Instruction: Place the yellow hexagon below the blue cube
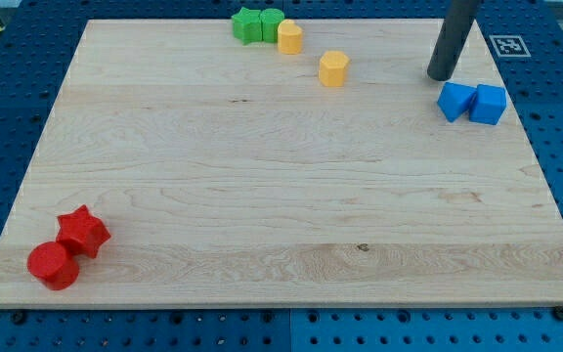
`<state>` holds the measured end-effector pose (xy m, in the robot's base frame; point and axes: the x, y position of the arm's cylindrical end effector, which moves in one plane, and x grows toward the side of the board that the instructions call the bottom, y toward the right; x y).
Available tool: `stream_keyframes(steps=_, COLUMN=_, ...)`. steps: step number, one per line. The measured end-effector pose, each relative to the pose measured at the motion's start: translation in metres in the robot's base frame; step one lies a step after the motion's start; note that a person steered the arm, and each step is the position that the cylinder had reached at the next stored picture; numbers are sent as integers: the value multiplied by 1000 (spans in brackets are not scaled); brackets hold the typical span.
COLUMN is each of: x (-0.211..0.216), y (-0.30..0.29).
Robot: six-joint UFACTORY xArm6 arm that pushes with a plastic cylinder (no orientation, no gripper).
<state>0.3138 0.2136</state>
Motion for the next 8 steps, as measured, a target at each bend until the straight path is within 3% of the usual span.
stream_keyframes(steps=1, x=0, y=-25)
stream_keyframes(steps=4, x=30, y=-171)
stream_keyframes(steps=5, x=-8, y=-182)
stream_keyframes(steps=8, x=-29, y=-98)
